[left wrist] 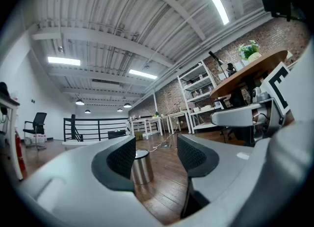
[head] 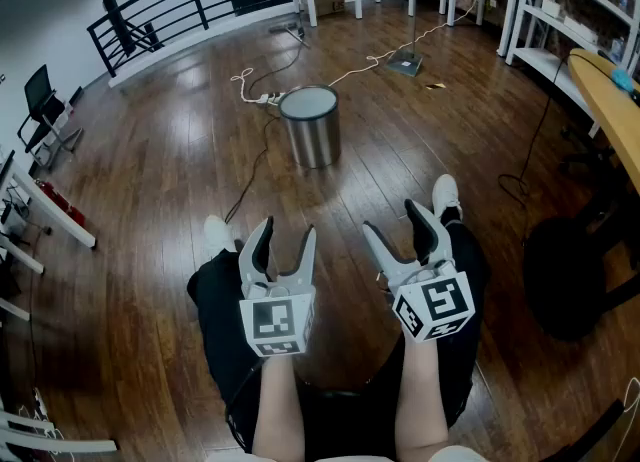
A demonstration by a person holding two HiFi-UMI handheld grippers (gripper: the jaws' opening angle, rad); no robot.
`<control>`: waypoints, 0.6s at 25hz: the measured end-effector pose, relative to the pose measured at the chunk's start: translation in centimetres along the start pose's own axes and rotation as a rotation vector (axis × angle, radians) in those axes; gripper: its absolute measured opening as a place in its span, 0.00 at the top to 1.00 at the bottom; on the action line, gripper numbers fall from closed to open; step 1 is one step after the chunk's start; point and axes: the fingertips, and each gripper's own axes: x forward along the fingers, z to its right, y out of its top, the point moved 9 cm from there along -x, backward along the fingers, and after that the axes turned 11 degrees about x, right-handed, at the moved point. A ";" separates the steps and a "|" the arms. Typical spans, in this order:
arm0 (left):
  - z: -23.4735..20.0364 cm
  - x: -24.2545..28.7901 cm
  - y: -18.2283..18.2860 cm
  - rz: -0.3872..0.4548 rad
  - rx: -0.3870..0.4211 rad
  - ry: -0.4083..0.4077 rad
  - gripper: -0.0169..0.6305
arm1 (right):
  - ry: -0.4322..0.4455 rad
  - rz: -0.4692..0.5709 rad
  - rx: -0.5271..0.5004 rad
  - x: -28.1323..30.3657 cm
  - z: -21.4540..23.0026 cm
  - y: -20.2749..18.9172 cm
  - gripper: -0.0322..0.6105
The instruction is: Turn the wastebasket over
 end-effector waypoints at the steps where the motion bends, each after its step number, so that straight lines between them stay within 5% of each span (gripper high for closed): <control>1: -1.0 1.0 -0.2 0.000 -0.013 0.003 0.53 | 0.001 0.000 -0.005 1.2 0.1 0.0 0.48; 15: -13.8 17.4 -5.4 0.036 -0.005 -0.036 0.54 | -0.046 -0.023 -0.017 20.9 1.4 -2.4 0.48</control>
